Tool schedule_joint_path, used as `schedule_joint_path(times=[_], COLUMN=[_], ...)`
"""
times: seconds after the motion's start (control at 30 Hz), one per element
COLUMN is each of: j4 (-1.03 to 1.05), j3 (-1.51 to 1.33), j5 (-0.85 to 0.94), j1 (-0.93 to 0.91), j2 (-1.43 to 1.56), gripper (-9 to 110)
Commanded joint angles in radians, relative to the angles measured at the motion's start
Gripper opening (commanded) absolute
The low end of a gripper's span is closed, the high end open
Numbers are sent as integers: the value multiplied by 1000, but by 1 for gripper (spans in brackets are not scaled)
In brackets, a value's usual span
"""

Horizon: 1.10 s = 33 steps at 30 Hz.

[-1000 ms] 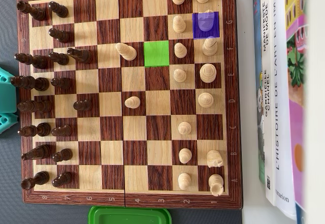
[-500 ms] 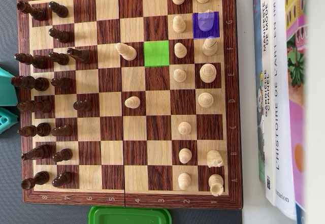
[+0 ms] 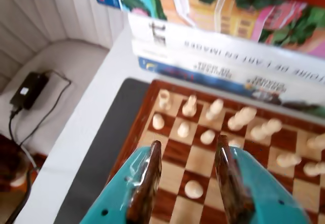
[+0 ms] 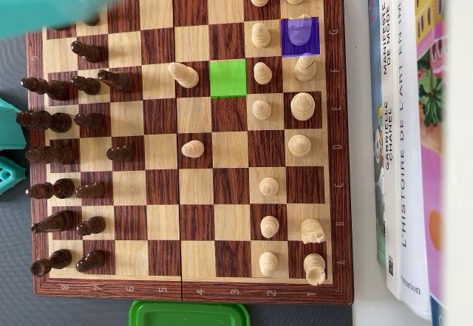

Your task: Play chess

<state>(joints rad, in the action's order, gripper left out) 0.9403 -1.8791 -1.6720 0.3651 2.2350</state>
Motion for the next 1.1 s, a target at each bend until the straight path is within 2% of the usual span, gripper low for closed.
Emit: schedule_joint_path(times=[0.0, 0.17, 0.37, 1.07], j4=[155, 261, 282, 282], j3=[184, 365, 515, 953], j5=[-123, -285, -344, -339], j1=[2, 5, -5, -44], j2=[-144, -373, -601, -1072], gripper=[16, 16, 16, 16])
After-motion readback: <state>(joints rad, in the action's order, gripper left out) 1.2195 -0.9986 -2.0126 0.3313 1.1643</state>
